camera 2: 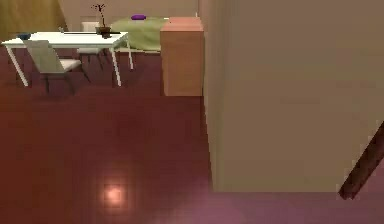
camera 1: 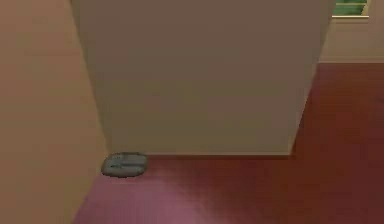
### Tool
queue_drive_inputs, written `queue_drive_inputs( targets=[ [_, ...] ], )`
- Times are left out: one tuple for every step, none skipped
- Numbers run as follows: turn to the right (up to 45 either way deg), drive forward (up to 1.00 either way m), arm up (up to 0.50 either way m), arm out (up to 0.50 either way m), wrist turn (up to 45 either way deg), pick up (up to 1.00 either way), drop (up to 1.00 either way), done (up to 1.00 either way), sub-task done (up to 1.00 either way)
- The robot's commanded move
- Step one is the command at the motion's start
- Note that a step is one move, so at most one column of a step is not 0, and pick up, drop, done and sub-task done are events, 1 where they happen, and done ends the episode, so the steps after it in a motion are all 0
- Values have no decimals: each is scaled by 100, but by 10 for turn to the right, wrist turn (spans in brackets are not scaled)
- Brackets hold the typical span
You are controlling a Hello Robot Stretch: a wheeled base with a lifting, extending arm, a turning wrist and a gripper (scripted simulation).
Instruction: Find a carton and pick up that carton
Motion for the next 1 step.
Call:
queue_drive_inputs(
  targets=[
    [-450,0,0,0,0,0,0,0,0]
  ],
)
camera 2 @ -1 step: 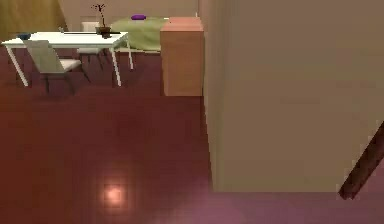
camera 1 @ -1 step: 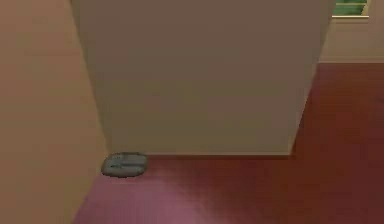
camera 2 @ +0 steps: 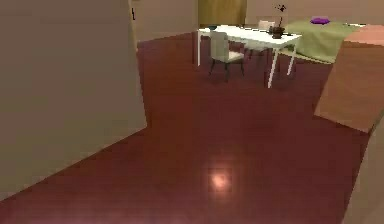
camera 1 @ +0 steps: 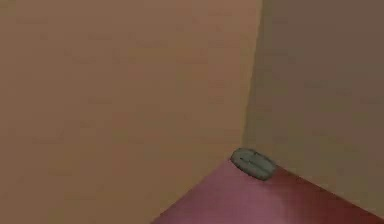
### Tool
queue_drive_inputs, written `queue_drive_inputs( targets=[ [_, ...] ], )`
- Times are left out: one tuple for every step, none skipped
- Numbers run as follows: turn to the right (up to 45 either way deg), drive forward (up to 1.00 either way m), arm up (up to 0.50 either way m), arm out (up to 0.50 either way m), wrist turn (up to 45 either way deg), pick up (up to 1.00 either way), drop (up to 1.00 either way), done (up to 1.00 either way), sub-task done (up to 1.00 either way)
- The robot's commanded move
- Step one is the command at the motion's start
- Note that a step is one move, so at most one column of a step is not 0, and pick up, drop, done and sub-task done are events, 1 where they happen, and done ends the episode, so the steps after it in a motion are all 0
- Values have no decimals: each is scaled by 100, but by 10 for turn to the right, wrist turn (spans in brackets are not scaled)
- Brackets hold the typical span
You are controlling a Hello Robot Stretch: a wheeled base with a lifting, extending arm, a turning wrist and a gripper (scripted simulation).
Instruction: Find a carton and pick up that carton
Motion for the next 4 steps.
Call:
queue_drive_inputs(
  targets=[
    [-450,0,0,0,0,0,0,0,0],
    [0,15,0,0,0,0,0,0,0],
    [-450,0,0,0,0,0,0,0,0],
    [-450,0,0,0,0,0,0,0,0]
  ],
)
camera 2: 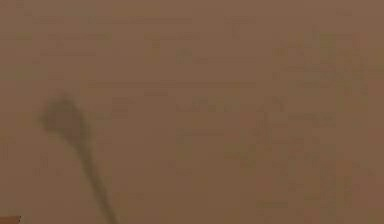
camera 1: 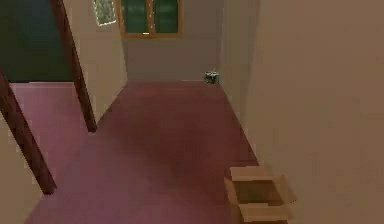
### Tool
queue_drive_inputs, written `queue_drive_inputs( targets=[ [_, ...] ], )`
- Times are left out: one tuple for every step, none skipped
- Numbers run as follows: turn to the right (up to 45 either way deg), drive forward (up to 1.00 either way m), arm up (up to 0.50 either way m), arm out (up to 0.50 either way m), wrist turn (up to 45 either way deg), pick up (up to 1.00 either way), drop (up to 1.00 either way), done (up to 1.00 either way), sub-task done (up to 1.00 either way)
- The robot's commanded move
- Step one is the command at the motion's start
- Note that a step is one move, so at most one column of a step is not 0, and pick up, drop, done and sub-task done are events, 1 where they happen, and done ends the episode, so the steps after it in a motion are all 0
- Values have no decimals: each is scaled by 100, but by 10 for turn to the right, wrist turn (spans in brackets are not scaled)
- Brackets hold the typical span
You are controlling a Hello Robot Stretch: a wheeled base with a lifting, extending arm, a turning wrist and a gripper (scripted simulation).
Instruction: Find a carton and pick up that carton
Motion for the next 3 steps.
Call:
queue_drive_inputs(
  targets=[
    [-450,0,0,0,0,0,0,0,0],
    [-240,0,0,0,0,0,0,0,0],
    [450,0,0,0,0,0,0,0,0]
  ],
)
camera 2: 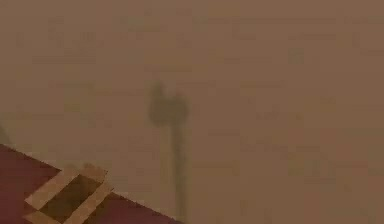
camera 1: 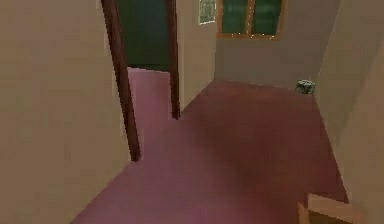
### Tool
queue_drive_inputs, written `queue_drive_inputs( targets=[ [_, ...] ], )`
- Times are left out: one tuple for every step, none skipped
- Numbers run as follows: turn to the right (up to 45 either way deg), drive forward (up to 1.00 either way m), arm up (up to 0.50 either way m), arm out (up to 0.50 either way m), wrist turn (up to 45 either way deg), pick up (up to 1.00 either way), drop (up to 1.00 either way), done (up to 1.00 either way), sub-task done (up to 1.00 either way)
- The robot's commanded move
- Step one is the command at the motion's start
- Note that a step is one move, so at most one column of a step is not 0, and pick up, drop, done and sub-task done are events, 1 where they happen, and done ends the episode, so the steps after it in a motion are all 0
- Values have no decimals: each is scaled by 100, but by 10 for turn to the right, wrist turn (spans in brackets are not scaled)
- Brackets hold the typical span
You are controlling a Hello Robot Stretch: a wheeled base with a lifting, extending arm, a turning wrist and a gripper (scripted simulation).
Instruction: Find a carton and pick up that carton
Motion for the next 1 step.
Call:
queue_drive_inputs(
  targets=[
    [150,0,0,0,0,0,0,0,0]
  ],
)
